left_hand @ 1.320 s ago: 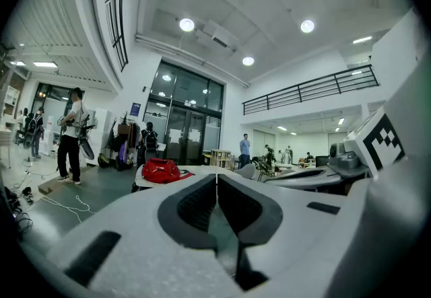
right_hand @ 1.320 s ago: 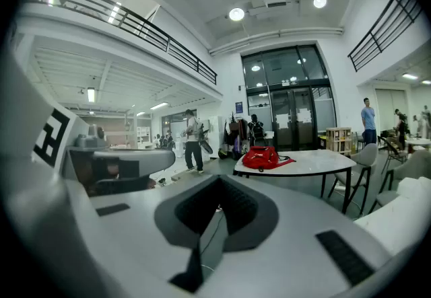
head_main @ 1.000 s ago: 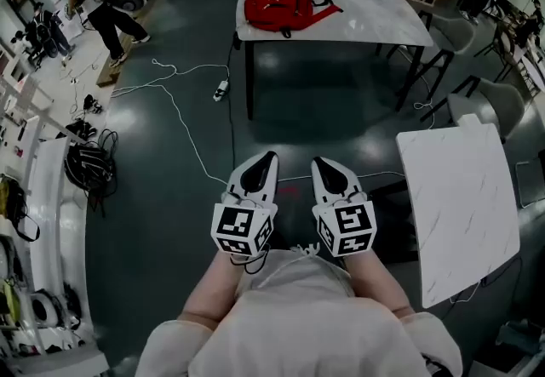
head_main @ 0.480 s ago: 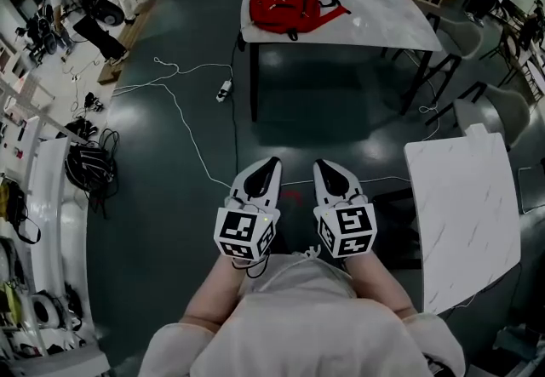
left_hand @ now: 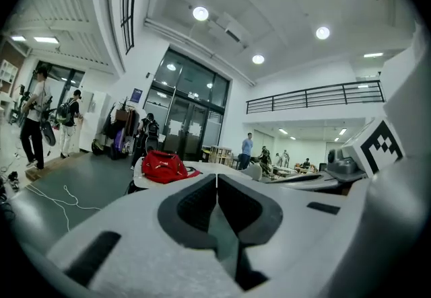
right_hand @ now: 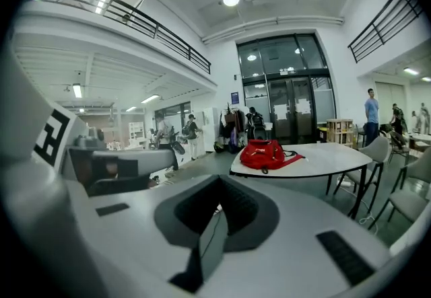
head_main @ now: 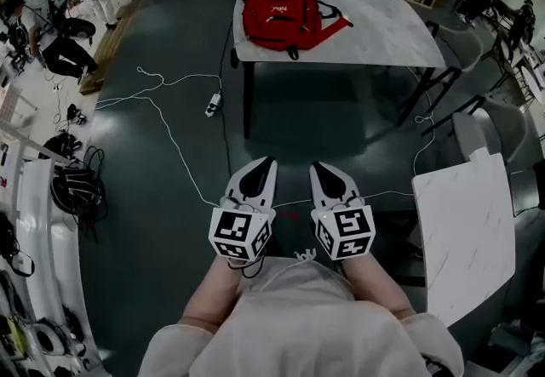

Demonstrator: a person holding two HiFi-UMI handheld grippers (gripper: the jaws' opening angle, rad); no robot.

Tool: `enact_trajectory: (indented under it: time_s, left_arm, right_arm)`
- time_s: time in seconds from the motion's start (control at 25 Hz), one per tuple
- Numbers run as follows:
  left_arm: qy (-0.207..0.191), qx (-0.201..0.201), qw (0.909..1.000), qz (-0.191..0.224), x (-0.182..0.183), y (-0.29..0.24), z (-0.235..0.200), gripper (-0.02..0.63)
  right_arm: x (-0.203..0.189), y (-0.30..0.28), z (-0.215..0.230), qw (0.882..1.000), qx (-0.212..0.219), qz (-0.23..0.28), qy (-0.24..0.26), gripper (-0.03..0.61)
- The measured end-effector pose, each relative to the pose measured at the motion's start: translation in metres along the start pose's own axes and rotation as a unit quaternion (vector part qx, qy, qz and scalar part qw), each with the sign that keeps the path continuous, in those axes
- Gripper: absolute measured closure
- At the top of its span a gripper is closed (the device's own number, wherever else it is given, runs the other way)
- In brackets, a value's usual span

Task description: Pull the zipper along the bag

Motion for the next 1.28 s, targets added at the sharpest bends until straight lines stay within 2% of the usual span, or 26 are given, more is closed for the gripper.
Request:
enact_trajectory:
  time_s: [0.32,0.56,0.72,0.96,1.16,1.28]
  left_arm:
    - [0.000,-0.029,0.9996,-0.005,0.052,-0.088,-0.106,0.593]
    - [0.008,-0.048,0.9987,-0.014,0.083,-0.129,-0.159,0.593]
    - [0.015,-0.040,0.9989,-0.021,0.091,-0.145,-0.189,0.593]
    - [0.028,-0.013,0.9985,-0.046,0.082,-0.168,-0.221,0.594]
    - [0.013,0.009,0.9985,-0.052,0.089,-0.200,-0.247,0.594]
    - [0.005,0.009,0.9987,-0.050,0.098,-0.234,-0.263,0.594]
  right_arm:
    - [0.043,-0.130,0.024,0.999,-0.027,-0.022,-0.026,0.552]
    - [0.073,-0.201,0.034,0.998,-0.037,-0.029,-0.037,0.551]
    - [0.083,-0.242,0.036,0.998,-0.031,-0.040,-0.034,0.551]
    - [0.082,-0.290,0.047,0.998,-0.009,-0.055,-0.030,0.551]
    - [0.080,-0.340,0.065,0.997,0.020,-0.061,-0.035,0.551]
    - [0.087,-0.376,0.085,0.997,0.036,-0.061,-0.028,0.551]
Point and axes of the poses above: the fingertips, and each gripper's own axes: y backward along the fingers, z to its right, x out of its top, the point moved 10 cm from there along y, backward along the fingers, and after that the axes turned 9 degrees about y, right-handed, at the moved point
